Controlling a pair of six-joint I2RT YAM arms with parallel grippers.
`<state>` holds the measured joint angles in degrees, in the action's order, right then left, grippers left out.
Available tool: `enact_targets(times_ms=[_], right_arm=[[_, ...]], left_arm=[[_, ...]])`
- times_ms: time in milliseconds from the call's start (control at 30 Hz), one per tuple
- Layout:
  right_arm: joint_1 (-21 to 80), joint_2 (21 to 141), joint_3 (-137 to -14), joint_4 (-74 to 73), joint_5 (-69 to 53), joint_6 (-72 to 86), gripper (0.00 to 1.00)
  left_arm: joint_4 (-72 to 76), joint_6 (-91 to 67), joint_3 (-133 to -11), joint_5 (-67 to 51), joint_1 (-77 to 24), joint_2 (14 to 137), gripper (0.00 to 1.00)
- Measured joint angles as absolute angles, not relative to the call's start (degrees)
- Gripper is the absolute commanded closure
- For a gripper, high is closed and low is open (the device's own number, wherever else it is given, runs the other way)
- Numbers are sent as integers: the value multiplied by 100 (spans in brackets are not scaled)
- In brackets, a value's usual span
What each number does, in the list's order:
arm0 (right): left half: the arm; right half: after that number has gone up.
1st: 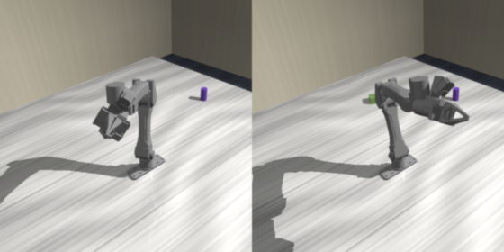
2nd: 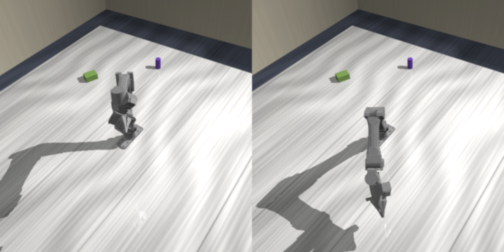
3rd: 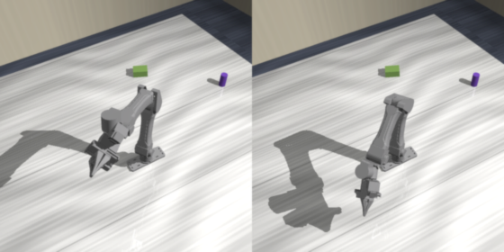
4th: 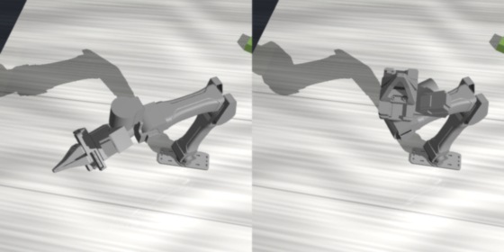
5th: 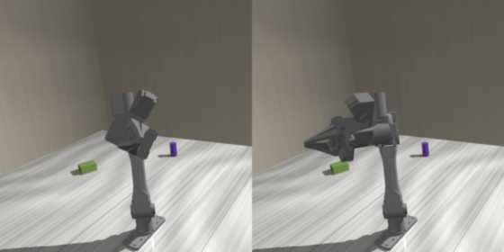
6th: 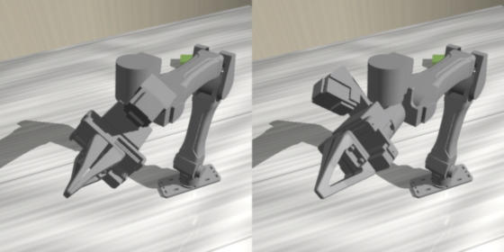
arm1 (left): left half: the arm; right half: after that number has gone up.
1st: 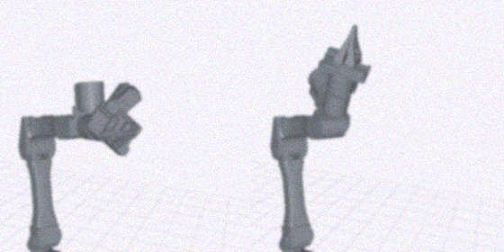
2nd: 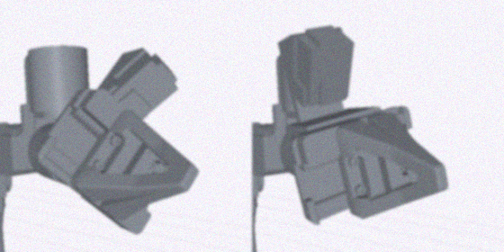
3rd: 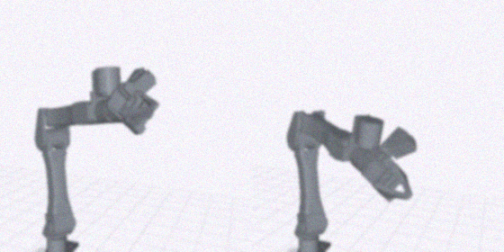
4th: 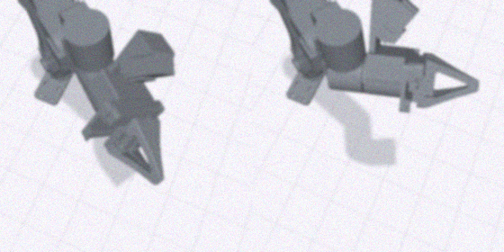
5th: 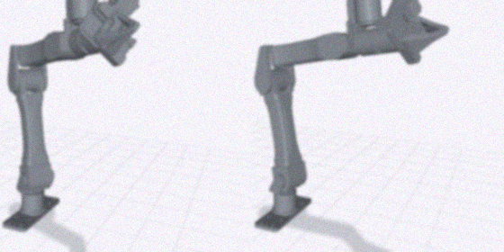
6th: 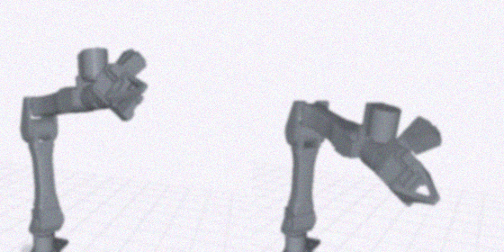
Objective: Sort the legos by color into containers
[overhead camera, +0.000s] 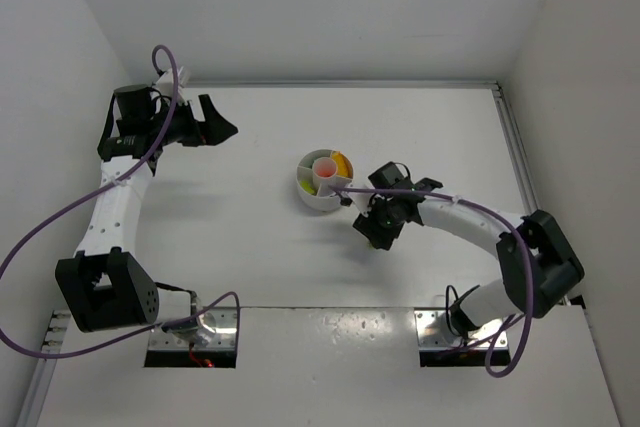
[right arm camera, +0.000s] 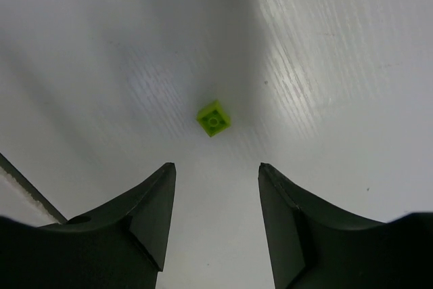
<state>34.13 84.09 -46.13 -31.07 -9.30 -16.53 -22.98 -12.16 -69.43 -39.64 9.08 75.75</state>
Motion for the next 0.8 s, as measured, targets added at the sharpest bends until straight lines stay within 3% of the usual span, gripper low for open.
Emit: enact_targets(times_ms=[800], right_arm=[[3441, 9135, -4606, -2582, -1420, -3905, 50]], left_arm=[[-2298, -1216, -6943, -3959, 908, 7575, 0]])
